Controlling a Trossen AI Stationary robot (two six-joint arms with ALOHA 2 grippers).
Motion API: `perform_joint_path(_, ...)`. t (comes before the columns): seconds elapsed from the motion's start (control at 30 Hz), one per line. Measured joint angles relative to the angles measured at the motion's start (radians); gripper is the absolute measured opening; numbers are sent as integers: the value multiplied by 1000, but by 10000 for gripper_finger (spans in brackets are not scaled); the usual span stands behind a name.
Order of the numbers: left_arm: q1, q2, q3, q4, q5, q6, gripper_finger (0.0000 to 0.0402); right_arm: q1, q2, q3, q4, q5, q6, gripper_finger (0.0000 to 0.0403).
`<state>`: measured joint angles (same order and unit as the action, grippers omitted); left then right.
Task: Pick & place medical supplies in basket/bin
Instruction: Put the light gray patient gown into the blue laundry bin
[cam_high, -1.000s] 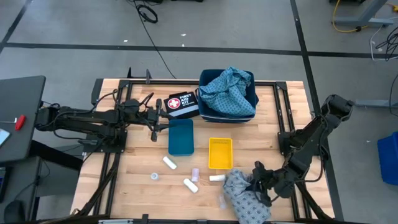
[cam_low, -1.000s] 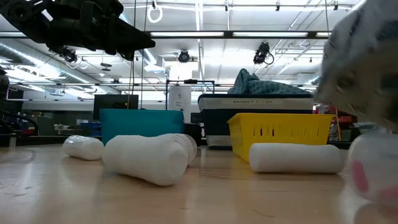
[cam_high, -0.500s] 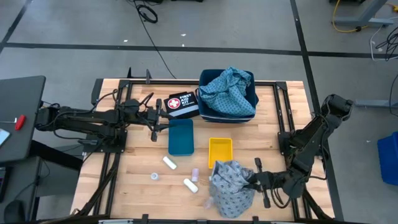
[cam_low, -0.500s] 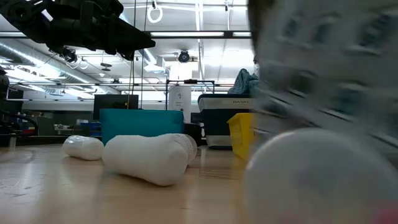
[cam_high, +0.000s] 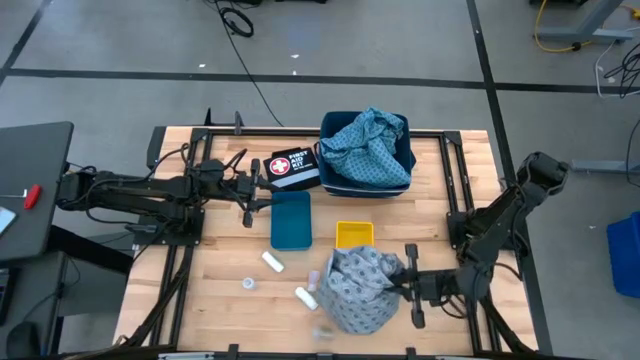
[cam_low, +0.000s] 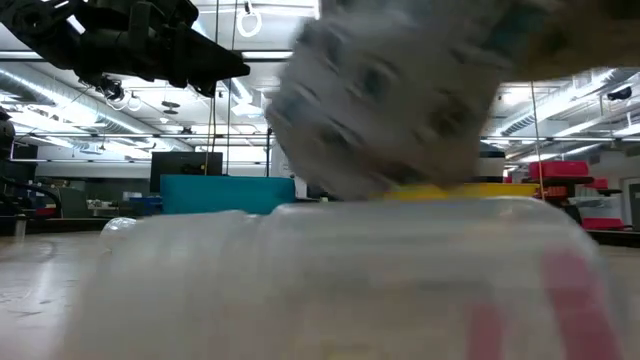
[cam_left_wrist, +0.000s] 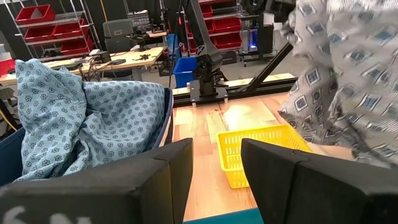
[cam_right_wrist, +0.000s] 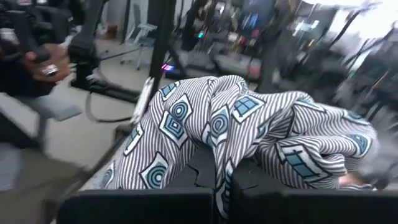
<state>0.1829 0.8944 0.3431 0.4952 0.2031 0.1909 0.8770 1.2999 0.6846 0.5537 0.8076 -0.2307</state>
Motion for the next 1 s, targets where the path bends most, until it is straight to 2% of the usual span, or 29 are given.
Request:
perform_joint_path(0.1, 0, 0, 0, 2, 0, 0, 142, -48, -6, 0, 57, -46, -114, 0)
perform_joint_path(0.2, 0, 0, 0, 2, 0, 2, 142, -119, -36, 0, 55, -156, -157, 0)
perform_joint_path(0.4, 0, 0, 0, 2, 18, 8, 142, -300, -107, 0, -50, -451, -169, 0)
perform_joint_path(0.53, 0, 0, 0, 2, 18, 16, 142, -396, -169, 0, -130, -563, -182, 0)
perform_joint_path(0.67, 0, 0, 0, 2, 18, 21, 142, -456, -260, 0, -186, -622, -227, 0)
perform_joint_path(1.0, 0, 0, 0, 2, 18, 21, 142, -648, -423, 0, -340, -638, -284, 0)
